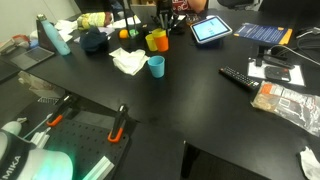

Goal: Stack the second yellow cup from the top of the table into the orange cup, stack the yellow and orange cup into the yellow cup, stack the yellow orange and yellow cup into the blue cup

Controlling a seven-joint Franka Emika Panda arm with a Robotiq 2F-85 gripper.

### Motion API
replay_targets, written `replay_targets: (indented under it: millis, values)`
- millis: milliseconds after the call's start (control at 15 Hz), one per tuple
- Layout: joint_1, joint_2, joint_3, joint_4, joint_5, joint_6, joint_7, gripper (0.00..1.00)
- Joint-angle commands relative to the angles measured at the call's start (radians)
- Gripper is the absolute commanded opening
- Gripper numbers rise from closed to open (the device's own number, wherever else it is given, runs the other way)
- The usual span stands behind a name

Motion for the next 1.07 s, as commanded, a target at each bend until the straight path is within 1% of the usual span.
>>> replay_targets:
  millis: [0, 400, 600, 1000]
  values:
    - [0.013, -0.058, 0.005, 0.018, 0.0, 0.004, -0.014, 0.02]
    - [0.065, -0.019, 0.007, 0.172, -0.017, -0.033, 0.001, 0.02]
    - [0.091, 0.032, 0.005, 0.236, -0.029, -0.058, 0.003, 0.02]
    - [0.107, 0.141, 0.019, 0.329, -0.021, -0.067, -0.019, 0.02]
